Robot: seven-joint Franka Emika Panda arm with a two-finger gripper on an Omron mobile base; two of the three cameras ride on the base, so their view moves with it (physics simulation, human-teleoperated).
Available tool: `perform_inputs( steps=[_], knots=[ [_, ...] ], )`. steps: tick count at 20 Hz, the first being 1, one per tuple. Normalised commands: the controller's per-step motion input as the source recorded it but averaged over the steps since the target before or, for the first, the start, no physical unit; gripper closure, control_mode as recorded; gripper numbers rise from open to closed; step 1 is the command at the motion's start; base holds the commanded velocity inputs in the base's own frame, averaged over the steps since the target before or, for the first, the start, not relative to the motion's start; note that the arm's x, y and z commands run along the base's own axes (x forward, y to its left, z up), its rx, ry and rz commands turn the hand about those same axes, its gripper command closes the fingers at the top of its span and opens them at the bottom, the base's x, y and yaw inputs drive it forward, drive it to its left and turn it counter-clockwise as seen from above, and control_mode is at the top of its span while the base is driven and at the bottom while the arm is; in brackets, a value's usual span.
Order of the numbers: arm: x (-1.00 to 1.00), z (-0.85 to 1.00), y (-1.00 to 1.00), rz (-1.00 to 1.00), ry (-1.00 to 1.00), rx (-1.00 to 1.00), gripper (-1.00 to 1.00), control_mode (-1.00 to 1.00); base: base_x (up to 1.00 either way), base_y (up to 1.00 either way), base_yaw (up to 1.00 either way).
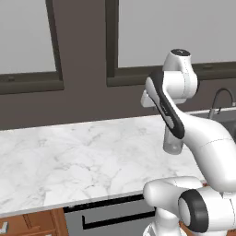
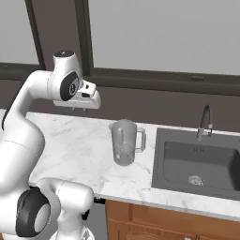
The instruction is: Turn on the sink faucet and place the jug under the water for a few seconds to fill it up.
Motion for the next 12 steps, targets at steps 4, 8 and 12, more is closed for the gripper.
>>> perform_inputs(
  steps=[4,8,12],
  knots=[
    [0.0,-0.01,0.0,0.0,0.0,0.0,-1.0,1.0,0.01,-0.18,-0.02],
    [0.0,0.0,0.0,0.0,0.0,0.0,-1.0,1.0,0.0,-0.91,-0.05],
    [0.0,0.0,0.0,0.0,0.0,0.0,-1.0,1.0,0.0,-1.0,-0.02]
  ],
)
